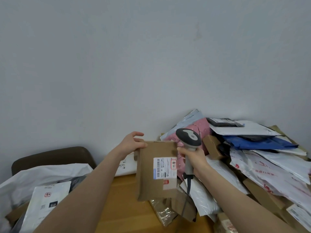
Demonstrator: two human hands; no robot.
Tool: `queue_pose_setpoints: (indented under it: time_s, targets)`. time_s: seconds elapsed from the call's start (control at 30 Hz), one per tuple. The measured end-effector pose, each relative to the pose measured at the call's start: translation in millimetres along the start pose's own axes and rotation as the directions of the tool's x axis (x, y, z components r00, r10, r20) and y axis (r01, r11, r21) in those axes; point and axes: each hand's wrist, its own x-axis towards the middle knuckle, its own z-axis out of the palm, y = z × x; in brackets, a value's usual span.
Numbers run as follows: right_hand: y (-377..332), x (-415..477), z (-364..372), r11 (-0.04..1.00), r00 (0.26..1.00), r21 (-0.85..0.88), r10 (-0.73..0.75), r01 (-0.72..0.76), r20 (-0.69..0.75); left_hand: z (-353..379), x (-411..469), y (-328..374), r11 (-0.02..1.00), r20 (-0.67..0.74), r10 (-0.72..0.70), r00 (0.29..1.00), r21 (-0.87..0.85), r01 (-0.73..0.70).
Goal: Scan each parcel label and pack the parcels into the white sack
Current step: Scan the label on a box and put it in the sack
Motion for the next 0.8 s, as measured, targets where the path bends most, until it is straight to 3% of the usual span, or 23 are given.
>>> queue_pose_setpoints:
  time_s: [0.27,0.47,0.57,0.63,0.7,0.77,0.8]
  targets:
    - [-1,6,-6,0.999,0.991,-0.012,0.046,-0.045,0.122,10,5,24,0.994,0.191,0.072,0.979,0.069,-0.086]
    - [10,2,-1,0.991,0.982,0.039,0.118,-0.125,0.148,13,7,27,0.993,0.156,0.110,0.982,0.035,-0.117]
    - [13,0,6,0.994,0.991,0.049,0.095,-0.100,0.096,18,12,21,0.976,0.034,0.158,0.987,0.148,-0.161]
    - [15,2,11,0.992,0.994,0.075,0.105,-0.104,-0.008,18,16,14,0.941,-0.164,0.213,0.963,0.301,-0.157]
    - [17,6,12,0.980,0.983,0.155,0.144,-0.126,-0.114,14,14,0,0.938,-0.380,0.212,0.900,0.338,-0.078]
    - [18,10,9,0.959,0.963,0.244,0.193,-0.145,-0.189,6,8,-18,0.972,-0.476,0.038,0.878,0.221,0.077]
    - [18,12,6,0.948,0.951,0.278,0.220,-0.156,-0.217,3,4,-29,0.977,-0.448,-0.098,0.888,0.126,0.171]
